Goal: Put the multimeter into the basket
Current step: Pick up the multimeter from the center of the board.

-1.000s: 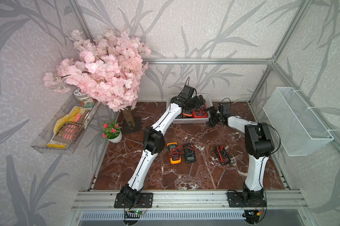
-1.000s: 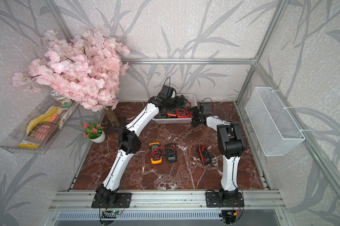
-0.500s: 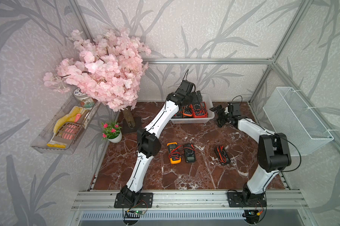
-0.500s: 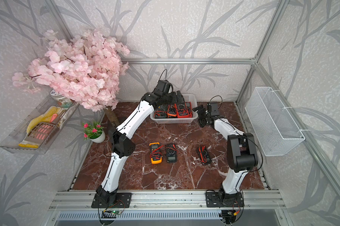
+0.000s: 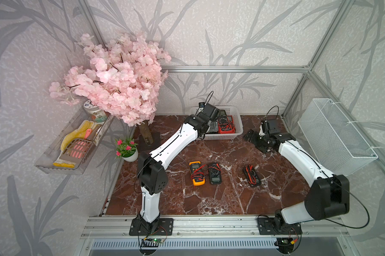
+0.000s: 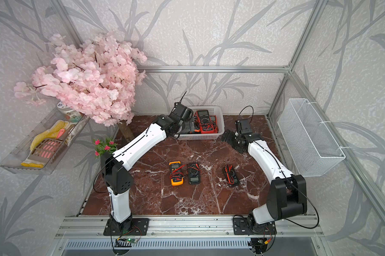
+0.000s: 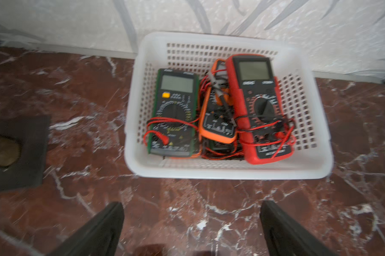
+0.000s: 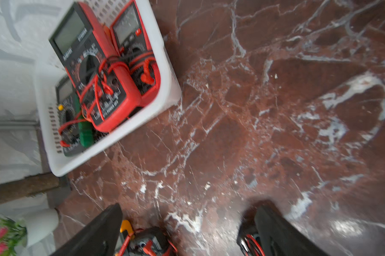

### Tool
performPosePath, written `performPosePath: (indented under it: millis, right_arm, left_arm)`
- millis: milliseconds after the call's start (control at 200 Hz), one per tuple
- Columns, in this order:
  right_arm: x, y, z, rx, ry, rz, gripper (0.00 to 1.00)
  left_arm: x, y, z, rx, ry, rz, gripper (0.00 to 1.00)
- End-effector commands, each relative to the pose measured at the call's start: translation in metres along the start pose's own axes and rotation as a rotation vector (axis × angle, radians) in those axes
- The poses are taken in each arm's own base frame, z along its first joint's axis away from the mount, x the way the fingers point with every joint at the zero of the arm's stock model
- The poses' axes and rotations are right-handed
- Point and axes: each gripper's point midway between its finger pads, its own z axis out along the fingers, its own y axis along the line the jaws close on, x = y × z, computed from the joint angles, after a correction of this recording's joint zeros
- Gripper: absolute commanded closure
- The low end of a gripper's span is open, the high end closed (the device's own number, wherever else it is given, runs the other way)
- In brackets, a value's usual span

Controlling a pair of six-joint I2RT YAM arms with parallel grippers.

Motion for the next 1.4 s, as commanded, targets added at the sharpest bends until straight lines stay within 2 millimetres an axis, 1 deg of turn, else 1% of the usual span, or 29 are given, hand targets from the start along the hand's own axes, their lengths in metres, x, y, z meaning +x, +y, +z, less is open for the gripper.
performPosePath:
  millis: [0,90,200,295,480,625,845,1005,1115,1235,1395]
  right_arm:
    - [0.028,-0.026,-0.015,0.128,0.032,-0.143,0.01]
    - [0.045,-0.032,-0.021,0.152,0.048,-0.197,0.01]
    - [0.067,-0.041,-0.026,0.164,0.083,-0.224,0.01]
    - [0.085,-0.044,-0.03,0.158,0.123,-0.247,0.01]
    - [0.116,-0.042,-0.037,0.148,0.178,-0.307,0.01]
    - [0.131,-0.034,-0.04,0.119,0.197,-0.326,0.01]
    - [0.141,-0.024,-0.042,0.078,0.203,-0.334,0.01]
    - [0.144,-0.018,-0.043,0.051,0.214,-0.328,0.01]
    - [0.146,-0.016,-0.042,0.044,0.22,-0.332,0.01]
    - [0.148,-0.017,-0.041,0.046,0.228,-0.335,0.01]
    - [0.148,-0.017,-0.038,0.054,0.231,-0.332,0.01]
  left_arm:
    - [0.012,0.037,-0.004,-0.123,-0.019,-0.057,0.0]
    - [0.032,0.043,-0.005,-0.118,0.032,-0.049,0.0]
    - [0.056,0.05,-0.004,-0.12,0.097,-0.046,0.0]
    - [0.078,0.054,-0.003,-0.131,0.156,-0.049,0.0]
    - [0.113,0.061,-0.005,-0.152,0.238,-0.05,0.0]
    - [0.137,0.067,-0.003,-0.175,0.284,-0.055,0.0]
    - [0.165,0.075,0.008,-0.195,0.337,-0.069,0.0]
    - [0.182,0.07,0.02,-0.174,0.38,-0.073,0.0]
    - [0.19,0.065,0.029,-0.151,0.399,-0.07,0.0]
    - [0.192,0.058,0.035,-0.124,0.406,-0.066,0.0]
    - [0.2,0.058,0.044,-0.134,0.435,-0.052,0.0]
